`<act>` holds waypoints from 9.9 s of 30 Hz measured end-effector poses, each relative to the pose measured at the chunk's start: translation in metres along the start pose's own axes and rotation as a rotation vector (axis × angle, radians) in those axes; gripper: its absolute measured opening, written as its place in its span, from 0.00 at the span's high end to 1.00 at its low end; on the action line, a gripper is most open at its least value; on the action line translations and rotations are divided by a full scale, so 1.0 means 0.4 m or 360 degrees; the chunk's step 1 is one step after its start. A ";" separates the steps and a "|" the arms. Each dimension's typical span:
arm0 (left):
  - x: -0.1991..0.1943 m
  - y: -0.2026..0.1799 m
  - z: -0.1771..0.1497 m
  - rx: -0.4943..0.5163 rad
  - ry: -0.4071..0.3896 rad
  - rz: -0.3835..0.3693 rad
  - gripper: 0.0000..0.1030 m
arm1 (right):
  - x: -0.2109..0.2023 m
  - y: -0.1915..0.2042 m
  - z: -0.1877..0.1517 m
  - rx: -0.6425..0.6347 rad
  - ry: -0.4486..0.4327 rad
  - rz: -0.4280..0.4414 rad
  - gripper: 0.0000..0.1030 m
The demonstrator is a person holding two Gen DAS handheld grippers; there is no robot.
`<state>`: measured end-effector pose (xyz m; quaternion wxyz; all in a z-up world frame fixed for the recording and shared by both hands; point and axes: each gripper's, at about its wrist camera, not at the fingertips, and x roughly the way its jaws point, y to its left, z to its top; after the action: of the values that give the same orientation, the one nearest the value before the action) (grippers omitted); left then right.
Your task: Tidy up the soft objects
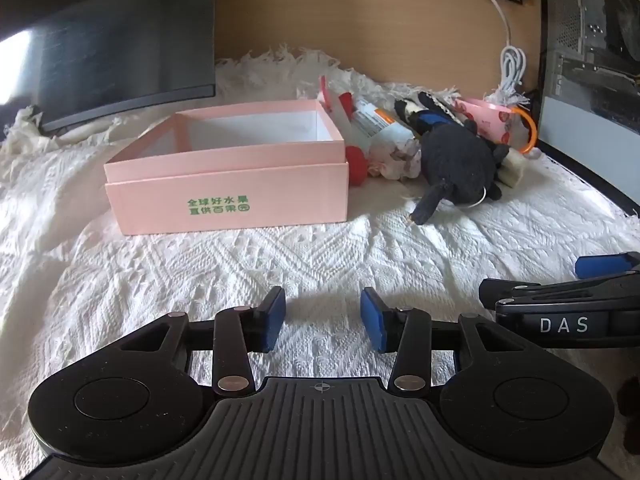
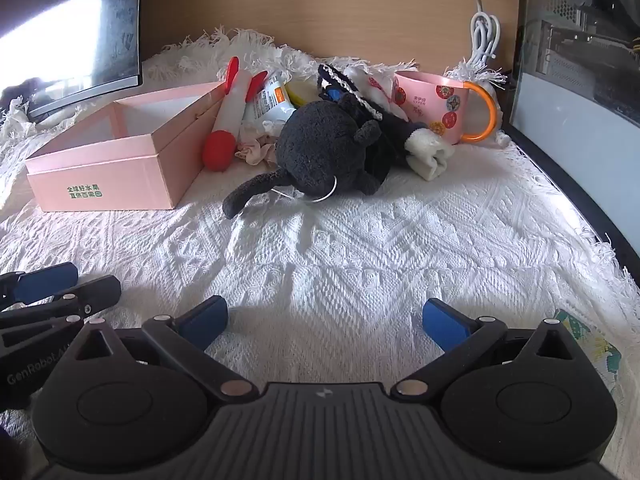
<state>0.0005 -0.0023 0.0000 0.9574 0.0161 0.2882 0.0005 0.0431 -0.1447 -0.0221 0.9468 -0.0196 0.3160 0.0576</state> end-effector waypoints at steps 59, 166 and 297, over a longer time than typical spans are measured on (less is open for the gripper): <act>-0.003 0.002 -0.001 -0.0013 -0.0017 0.0008 0.57 | -0.007 0.003 -0.004 -0.0027 -0.0010 0.0022 0.00; 0.221 -0.188 0.343 0.0235 0.0089 -0.0130 0.60 | -0.199 -0.265 0.023 0.0122 0.0054 -0.0094 0.35; -0.216 0.283 0.237 0.0060 -0.0016 -0.0445 0.91 | -0.316 0.059 0.182 -0.0409 -0.0040 0.0474 0.36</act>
<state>-0.0183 0.1071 0.1303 0.9492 -0.0060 0.2827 -0.1384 -0.0167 -0.1282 0.1122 0.9214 -0.0926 0.2937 0.2372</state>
